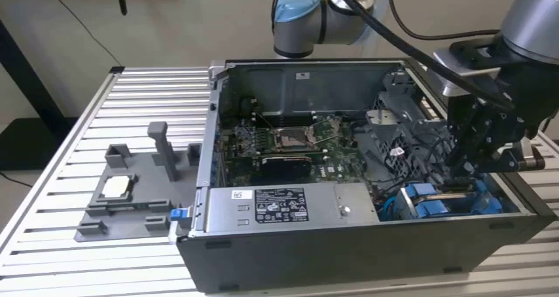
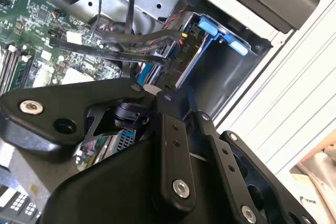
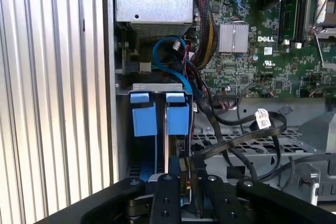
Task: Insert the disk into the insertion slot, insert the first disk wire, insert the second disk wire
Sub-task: 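Insert the second disk wire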
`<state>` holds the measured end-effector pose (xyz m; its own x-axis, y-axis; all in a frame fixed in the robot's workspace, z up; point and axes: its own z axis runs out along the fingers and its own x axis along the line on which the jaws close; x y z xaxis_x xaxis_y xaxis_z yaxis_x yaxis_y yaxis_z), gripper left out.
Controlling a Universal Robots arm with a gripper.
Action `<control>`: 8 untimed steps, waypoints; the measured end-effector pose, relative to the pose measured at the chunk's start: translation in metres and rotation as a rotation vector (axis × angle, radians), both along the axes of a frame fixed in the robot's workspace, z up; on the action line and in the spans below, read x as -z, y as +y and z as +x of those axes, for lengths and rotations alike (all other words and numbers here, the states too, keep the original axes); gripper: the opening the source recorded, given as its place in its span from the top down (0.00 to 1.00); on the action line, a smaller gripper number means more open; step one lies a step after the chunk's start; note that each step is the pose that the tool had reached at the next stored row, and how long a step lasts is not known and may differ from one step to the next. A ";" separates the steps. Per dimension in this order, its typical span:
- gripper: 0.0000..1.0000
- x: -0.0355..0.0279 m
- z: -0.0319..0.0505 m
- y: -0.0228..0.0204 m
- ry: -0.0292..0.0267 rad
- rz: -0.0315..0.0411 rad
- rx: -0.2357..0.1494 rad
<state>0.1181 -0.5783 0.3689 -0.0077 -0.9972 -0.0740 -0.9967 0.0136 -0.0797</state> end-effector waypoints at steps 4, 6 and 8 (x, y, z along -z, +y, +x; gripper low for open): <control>0.76 -0.0023 0.0000 0.0000 0.0000 0.0001 0.000; 0.76 -0.0025 0.0000 0.0000 0.0000 0.0000 0.000; 0.76 -0.0025 0.0000 0.0000 0.0000 0.0000 0.000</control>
